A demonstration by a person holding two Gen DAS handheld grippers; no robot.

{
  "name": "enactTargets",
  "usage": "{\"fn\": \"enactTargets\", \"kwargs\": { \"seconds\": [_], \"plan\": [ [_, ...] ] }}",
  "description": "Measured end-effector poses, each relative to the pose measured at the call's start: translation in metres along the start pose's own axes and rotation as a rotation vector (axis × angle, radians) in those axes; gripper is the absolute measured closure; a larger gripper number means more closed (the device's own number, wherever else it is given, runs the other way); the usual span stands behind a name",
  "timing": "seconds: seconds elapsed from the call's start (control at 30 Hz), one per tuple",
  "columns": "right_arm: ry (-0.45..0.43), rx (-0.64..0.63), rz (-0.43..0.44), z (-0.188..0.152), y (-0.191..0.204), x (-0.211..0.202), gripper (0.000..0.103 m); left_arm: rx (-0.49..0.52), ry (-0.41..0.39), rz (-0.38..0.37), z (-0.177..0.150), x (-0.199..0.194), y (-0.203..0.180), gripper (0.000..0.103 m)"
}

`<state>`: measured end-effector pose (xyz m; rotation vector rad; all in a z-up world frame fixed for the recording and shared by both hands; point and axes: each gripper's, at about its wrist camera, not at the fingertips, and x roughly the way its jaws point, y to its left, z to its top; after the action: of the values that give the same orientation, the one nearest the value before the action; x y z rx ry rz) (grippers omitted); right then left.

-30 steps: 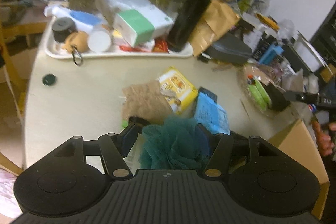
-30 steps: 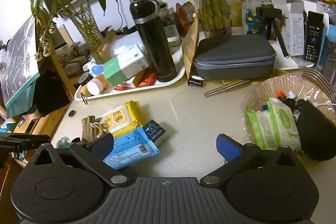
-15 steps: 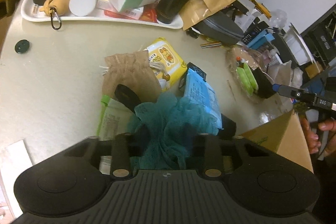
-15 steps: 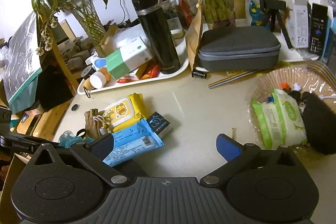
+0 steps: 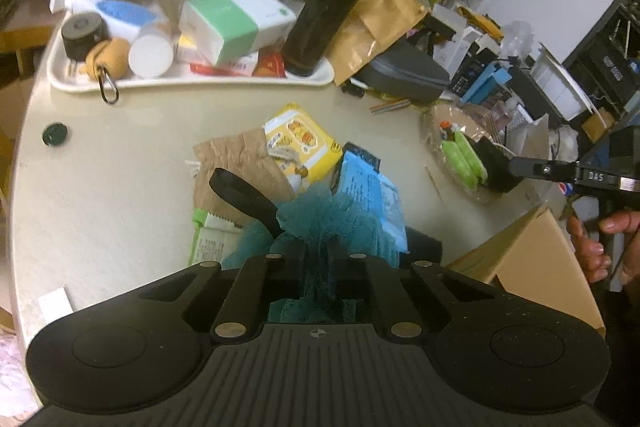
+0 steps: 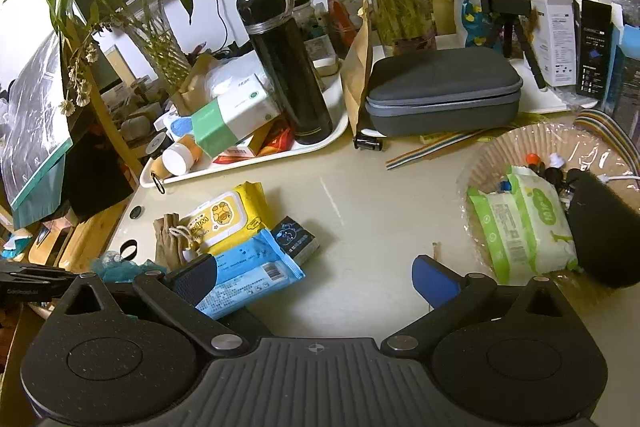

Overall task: Organize soft objects
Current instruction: 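Close the left gripper on the blue loofah and lift it, then grasp the blue wipes packet with the right gripper while the left gripper holds the loofah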

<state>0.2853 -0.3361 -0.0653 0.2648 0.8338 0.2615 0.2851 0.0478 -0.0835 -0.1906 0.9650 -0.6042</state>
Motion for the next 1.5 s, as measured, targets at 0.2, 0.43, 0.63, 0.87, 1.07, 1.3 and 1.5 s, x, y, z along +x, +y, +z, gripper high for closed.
{"fn": "enactTargets", "kwargs": {
  "seconds": [0.2,0.43,0.63,0.87,1.07,1.3,1.5],
  "plan": [
    [-0.001,-0.007,-0.007,-0.001,0.002,0.001,0.000,0.025,-0.084,0.071,0.000,-0.018,-0.013,0.095],
    [-0.005,-0.004,-0.008,0.000,0.003,0.002,0.000,0.079,-0.183,0.216,-0.007,-0.034,-0.036,0.095],
    [-0.004,-0.007,-0.018,0.000,0.004,0.004,0.000,0.087,-0.218,0.295,-0.008,-0.040,-0.036,0.096],
    [-0.001,-0.020,-0.022,0.002,0.007,0.008,0.000,0.092,-0.238,0.381,-0.009,-0.043,-0.033,0.096],
    [-0.005,-0.075,-0.020,0.005,0.014,0.013,0.000,0.092,-0.246,0.389,-0.009,-0.044,-0.032,0.096],
    [-0.003,-0.135,-0.005,0.017,0.017,0.027,0.000,0.106,-0.246,0.385,-0.009,-0.043,-0.032,0.096],
    [0.037,-0.120,0.035,0.030,0.014,0.055,0.000,0.089,-0.255,0.362,-0.009,-0.043,-0.030,0.096]
  ]
}}
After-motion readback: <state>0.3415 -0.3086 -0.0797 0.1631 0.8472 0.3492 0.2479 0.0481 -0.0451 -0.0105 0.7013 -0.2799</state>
